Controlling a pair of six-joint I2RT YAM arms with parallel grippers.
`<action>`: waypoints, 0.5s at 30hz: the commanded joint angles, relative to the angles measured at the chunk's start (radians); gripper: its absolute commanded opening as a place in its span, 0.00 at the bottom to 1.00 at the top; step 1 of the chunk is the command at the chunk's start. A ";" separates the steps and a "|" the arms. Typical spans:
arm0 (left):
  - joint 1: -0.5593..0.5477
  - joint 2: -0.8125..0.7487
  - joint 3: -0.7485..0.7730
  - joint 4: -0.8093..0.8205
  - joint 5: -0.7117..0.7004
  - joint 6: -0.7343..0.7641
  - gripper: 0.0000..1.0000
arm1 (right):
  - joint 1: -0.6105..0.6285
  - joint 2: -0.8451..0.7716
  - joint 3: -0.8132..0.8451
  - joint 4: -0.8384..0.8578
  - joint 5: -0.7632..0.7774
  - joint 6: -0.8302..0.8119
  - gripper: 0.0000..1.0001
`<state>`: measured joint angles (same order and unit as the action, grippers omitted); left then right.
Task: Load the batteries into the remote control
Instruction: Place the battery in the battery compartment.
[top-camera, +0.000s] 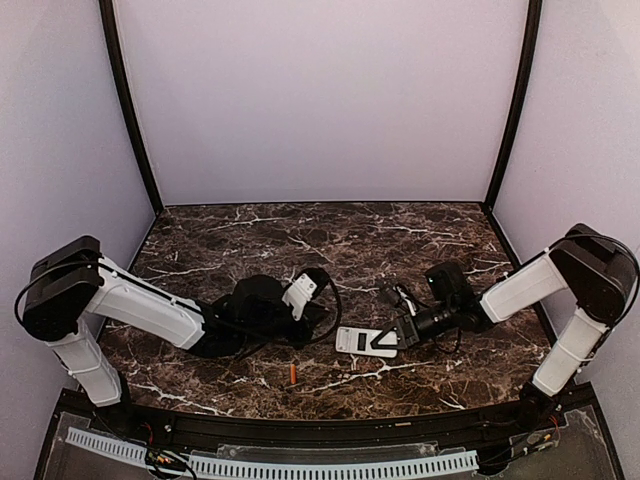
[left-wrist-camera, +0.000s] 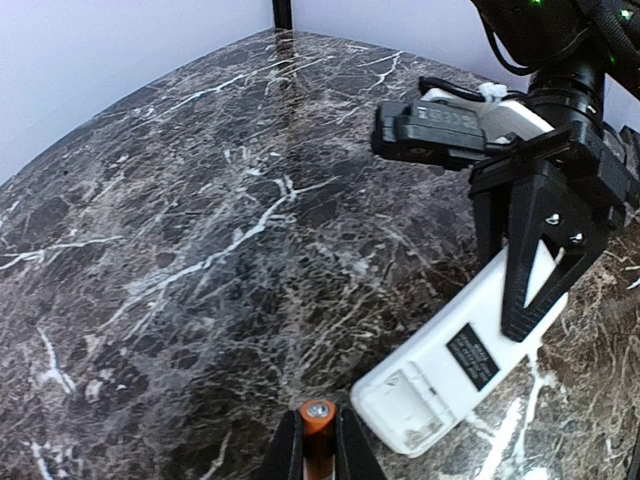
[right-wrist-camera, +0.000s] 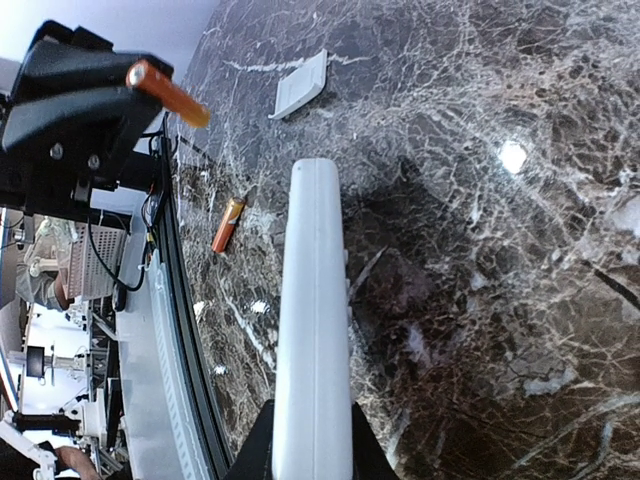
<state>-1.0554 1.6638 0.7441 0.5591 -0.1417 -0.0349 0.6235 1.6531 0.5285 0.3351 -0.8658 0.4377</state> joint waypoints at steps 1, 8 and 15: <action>-0.037 0.057 -0.028 0.299 0.005 -0.098 0.00 | -0.004 0.012 -0.006 0.091 0.033 0.064 0.00; -0.049 0.142 -0.022 0.381 0.029 -0.136 0.00 | -0.005 0.025 0.006 0.111 0.033 0.081 0.00; -0.049 0.173 -0.012 0.373 0.016 -0.152 0.00 | -0.004 0.028 0.018 0.109 0.040 0.084 0.00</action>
<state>-1.1027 1.8236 0.7265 0.9051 -0.1246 -0.1589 0.6235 1.6699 0.5293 0.4038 -0.8337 0.5117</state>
